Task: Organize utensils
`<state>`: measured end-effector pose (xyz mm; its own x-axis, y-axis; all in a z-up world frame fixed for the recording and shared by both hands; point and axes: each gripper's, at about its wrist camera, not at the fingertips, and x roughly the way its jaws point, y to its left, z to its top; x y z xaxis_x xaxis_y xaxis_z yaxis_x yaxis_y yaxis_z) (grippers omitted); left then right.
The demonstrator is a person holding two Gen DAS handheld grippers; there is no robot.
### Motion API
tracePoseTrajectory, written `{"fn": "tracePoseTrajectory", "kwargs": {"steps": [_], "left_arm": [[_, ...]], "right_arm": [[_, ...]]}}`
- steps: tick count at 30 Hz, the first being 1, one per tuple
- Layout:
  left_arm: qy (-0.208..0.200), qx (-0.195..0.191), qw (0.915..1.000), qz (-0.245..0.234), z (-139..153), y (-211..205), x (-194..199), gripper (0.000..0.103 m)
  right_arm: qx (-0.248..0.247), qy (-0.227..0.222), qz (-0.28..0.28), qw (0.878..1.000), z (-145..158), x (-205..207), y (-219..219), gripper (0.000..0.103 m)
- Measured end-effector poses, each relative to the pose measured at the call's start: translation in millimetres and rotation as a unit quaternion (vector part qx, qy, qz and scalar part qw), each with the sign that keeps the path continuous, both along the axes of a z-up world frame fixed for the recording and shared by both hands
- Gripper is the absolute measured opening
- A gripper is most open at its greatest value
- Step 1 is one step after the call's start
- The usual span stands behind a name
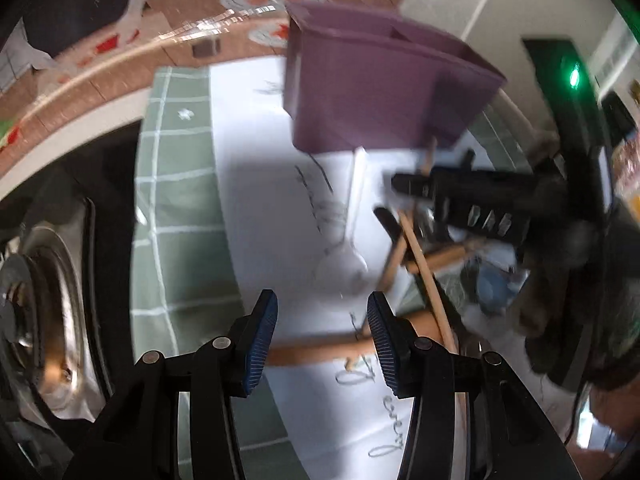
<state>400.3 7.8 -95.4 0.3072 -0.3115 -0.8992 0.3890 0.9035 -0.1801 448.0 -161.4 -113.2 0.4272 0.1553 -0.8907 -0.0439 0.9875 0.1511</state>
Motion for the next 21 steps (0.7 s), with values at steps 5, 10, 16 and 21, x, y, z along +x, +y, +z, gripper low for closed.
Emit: {"fn": "tracePoseTrajectory", "kwargs": {"steps": [5, 10, 16, 21], "left_arm": [[0.015, 0.018, 0.9995, -0.022, -3, -24, 22, 0.048], [0.024, 0.028, 0.9982, -0.048, -9, -48, 48, 0.044], [0.054, 0.052, 0.9966, -0.035, -17, -68, 73, 0.026], [0.068, 0.057, 0.9959, -0.016, -21, -73, 86, 0.015]], "right_arm": [[0.001, 0.002, 0.031, 1.0, 4, -9, -8, 0.018], [0.009, -0.007, 0.009, 1.0, 14, -18, -46, 0.017], [0.02, -0.007, -0.011, 1.0, 16, -29, -82, 0.017], [0.039, -0.01, -0.005, 0.999, 19, -37, -96, 0.018]]}}
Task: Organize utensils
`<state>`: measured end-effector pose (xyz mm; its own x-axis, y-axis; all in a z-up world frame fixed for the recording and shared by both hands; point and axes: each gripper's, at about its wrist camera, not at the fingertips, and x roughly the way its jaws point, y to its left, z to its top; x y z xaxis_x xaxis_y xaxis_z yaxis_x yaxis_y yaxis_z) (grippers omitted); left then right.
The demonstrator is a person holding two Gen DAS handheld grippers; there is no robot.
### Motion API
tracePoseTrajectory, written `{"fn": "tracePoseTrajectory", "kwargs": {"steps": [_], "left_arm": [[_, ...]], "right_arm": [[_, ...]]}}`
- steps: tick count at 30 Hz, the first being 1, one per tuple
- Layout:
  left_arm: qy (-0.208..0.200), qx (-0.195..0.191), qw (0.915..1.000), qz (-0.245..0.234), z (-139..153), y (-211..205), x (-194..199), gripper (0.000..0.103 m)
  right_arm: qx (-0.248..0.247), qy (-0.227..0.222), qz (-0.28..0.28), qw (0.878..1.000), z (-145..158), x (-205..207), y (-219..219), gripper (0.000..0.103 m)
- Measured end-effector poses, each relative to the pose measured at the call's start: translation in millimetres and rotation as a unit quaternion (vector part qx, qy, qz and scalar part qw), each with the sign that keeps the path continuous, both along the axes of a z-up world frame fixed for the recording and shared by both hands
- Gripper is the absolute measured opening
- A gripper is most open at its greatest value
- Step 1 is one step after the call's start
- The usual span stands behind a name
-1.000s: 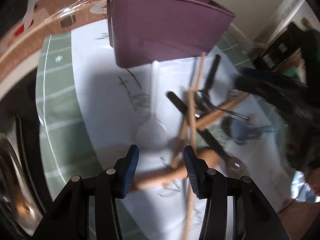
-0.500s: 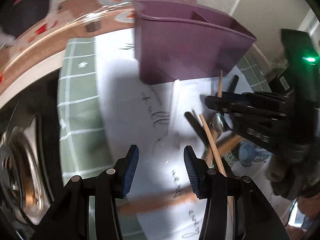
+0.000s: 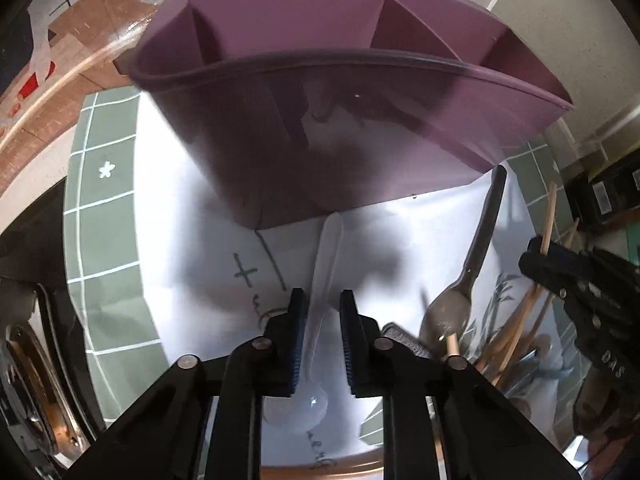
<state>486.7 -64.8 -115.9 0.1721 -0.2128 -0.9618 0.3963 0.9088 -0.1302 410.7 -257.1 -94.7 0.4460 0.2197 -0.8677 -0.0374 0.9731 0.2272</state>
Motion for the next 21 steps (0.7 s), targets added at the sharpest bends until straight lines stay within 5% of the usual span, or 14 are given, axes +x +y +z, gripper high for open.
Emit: {"fn": "tracePoseTrajectory", "kwargs": {"steps": [4, 9, 14, 21], "left_arm": [[-0.01, 0.0, 0.9999, 0.007, 1, 3, -8, 0.009], [-0.037, -0.048, 0.9959, 0.068, 15, 38, -47, 0.009], [-0.093, -0.114, 0.9813, 0.124, 43, 67, -86, 0.009], [-0.15, -0.154, 0.9651, 0.15, 85, 69, -124, 0.004]], "right_arm": [[-0.001, -0.005, 0.007, 1.0, 3, -3, 1, 0.019], [0.0, -0.017, 0.023, 1.0, 9, -5, 5, 0.018], [0.012, -0.03, 0.035, 0.999, 27, -4, 13, 0.014], [-0.016, -0.081, 0.075, 0.994, 75, -29, 47, 0.009]]}}
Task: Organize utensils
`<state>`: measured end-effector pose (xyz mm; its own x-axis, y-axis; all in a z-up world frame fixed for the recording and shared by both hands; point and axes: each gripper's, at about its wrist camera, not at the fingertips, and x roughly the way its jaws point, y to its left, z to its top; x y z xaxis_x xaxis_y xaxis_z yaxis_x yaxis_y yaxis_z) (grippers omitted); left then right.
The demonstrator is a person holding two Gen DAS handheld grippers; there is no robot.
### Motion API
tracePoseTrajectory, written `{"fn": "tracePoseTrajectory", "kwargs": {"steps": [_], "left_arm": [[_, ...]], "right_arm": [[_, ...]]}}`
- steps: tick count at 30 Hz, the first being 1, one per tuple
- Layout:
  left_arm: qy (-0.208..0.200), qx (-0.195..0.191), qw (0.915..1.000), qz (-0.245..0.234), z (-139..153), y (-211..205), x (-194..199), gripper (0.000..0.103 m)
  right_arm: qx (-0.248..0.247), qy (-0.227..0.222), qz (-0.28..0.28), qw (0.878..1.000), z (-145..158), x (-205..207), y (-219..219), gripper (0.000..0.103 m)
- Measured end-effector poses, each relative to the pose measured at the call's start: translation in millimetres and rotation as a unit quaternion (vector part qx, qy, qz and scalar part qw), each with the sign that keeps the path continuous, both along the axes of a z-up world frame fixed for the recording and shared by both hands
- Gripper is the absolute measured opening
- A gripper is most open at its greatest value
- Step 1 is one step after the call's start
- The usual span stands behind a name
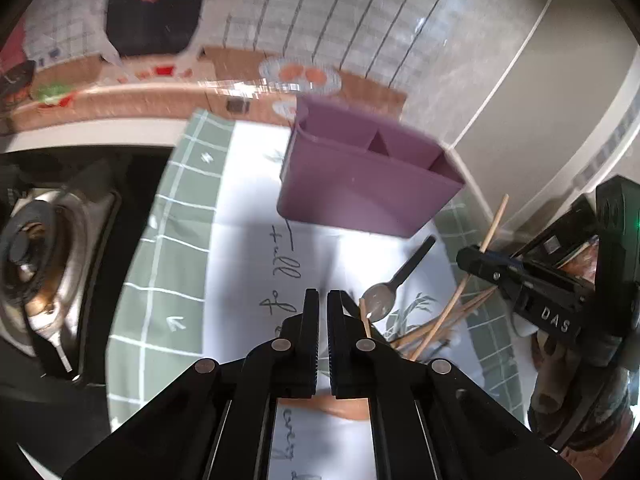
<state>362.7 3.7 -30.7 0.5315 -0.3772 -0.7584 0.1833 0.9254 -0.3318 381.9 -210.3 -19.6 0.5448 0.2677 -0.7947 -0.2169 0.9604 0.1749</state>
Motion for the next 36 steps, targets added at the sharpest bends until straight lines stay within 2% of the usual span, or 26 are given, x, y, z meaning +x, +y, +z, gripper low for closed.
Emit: {"fn": "tracePoseTrajectory", "kwargs": {"steps": [4, 9, 12, 16, 18, 20, 23, 25, 28, 31, 33, 34, 36], "left_arm": [[-0.036, -0.005, 0.9993, 0.005, 19, 11, -26, 0.003], [-0.048, -0.005, 0.9989, -0.003, 32, 21, -37, 0.004], [0.007, -0.022, 0.9997, 0.007, 17, 41, -25, 0.006], [0.069, -0.018, 0.9974, 0.013, -14, 48, -9, 0.009], [0.094, -0.017, 0.9955, 0.003, -27, 41, -4, 0.021], [0.108, -0.031, 0.9937, 0.0, -36, 33, -2, 0.043], [0.128, -0.052, 0.9902, -0.022, -48, 8, 4, 0.057], [0.145, -0.042, 0.9882, -0.024, -58, -9, 10, 0.058], [0.164, -0.004, 0.9863, -0.008, -74, -28, 17, 0.058], [0.17, -0.008, 0.9854, -0.001, -83, -36, 16, 0.058], [0.159, 0.0, 0.9873, -0.009, -83, -44, 14, 0.057], [0.159, -0.001, 0.9872, -0.014, -83, -46, 14, 0.054], [0.153, 0.008, 0.9879, -0.024, -83, -54, 13, 0.038]], "right_arm": [[-0.024, -0.042, 0.019, 0.999, 30, -31, 21, 0.006], [-0.041, -0.071, 0.018, 0.996, 58, -53, 29, 0.005], [-0.048, -0.068, 0.006, 0.997, 61, -55, 25, 0.005], [-0.039, -0.046, -0.017, 0.998, 52, -44, 14, 0.005], [-0.038, -0.038, -0.021, 0.998, 48, -38, 12, 0.005], [-0.04, -0.036, -0.02, 0.998, 44, -34, 13, 0.005], [-0.045, -0.04, -0.015, 0.998, 42, -29, 16, 0.005], [-0.043, -0.039, -0.012, 0.998, 41, -27, 16, 0.005], [-0.041, -0.039, -0.008, 0.998, 40, -25, 14, 0.005], [-0.027, -0.035, -0.004, 0.999, 39, -24, 10, 0.005], [-0.016, -0.032, -0.001, 0.999, 38, -25, 7, 0.005], [-0.011, -0.029, 0.0, 1.0, 37, -26, 5, 0.005], [-0.006, -0.026, 0.001, 1.0, 39, -27, 3, 0.005]]}}
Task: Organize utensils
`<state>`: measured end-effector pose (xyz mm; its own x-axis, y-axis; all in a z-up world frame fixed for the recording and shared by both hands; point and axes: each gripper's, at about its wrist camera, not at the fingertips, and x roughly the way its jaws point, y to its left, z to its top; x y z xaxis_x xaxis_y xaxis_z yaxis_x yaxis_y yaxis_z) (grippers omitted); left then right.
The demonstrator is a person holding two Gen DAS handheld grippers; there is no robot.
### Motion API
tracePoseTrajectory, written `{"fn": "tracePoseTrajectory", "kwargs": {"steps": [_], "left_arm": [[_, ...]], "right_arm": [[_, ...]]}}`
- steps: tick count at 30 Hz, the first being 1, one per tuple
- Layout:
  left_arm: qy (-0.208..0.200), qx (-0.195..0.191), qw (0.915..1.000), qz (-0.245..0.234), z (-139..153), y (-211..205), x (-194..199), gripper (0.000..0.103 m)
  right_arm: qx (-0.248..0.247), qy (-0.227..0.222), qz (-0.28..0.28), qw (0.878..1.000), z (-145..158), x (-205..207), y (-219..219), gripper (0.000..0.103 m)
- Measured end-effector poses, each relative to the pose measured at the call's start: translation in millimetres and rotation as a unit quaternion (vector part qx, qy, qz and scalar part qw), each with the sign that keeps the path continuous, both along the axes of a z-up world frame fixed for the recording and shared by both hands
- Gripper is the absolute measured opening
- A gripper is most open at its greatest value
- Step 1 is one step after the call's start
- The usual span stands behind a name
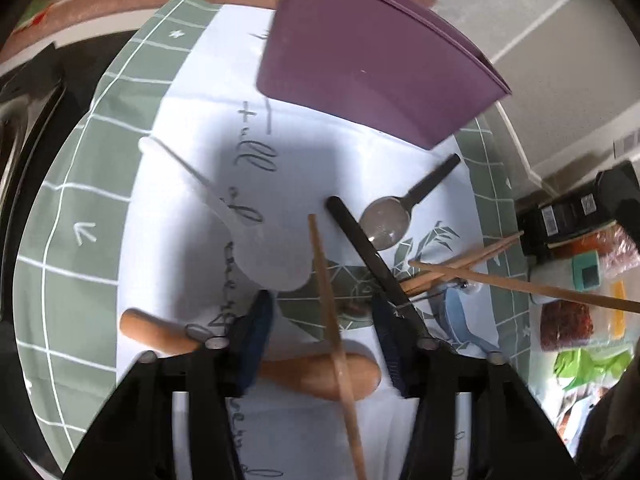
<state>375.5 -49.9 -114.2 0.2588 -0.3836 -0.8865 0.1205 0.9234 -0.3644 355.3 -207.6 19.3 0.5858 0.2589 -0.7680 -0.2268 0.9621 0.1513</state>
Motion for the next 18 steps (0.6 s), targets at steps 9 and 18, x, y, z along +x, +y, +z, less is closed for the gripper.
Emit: {"fn": "tracePoseTrajectory", "kwargs": {"steps": [9, 18], "left_arm": [[-0.073, -0.001, 0.9969, -0.029, 27, 3, -16, 0.01], [-0.109, -0.009, 0.9937, -0.025, 50, 34, -24, 0.009]], "right_arm": [[-0.058, 0.034, 0.039, 0.997, 1, -13, 2, 0.008], [-0.103, 0.12, 0.048, 0.986, -82, -22, -15, 0.019]]}}
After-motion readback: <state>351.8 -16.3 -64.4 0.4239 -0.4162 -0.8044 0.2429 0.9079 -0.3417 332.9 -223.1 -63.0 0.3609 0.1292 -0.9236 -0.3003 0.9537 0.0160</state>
